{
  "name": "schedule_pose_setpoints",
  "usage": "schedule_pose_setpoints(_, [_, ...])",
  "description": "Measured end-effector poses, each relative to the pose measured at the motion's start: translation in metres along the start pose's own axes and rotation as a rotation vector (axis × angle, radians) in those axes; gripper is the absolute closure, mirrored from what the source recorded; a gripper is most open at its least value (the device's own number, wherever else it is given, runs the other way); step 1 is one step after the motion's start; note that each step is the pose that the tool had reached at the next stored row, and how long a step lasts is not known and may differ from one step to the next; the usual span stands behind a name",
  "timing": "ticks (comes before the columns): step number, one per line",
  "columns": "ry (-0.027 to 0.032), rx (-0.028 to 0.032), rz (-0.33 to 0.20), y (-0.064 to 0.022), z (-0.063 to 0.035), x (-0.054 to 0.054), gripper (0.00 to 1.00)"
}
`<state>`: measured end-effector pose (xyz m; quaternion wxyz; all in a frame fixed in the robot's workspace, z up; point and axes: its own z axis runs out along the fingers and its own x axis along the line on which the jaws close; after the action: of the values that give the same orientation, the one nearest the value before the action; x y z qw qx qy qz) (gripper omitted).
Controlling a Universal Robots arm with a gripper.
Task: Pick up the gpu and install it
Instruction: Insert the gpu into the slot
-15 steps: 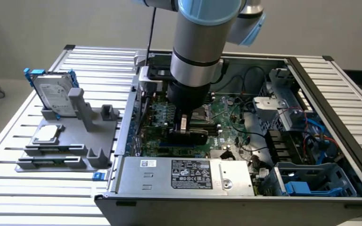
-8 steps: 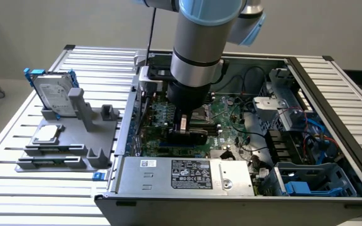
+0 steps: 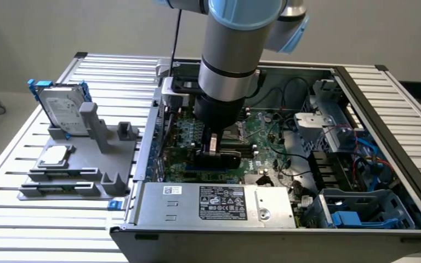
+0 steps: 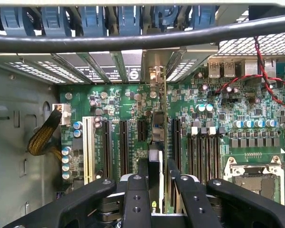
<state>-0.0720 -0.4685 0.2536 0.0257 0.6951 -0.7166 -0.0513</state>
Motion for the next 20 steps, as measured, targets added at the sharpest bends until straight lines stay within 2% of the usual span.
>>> schedule_pose_setpoints(20, [-0.0002, -0.0025, 0.000, -0.0007, 0.0022, 0.0000, 0.74])
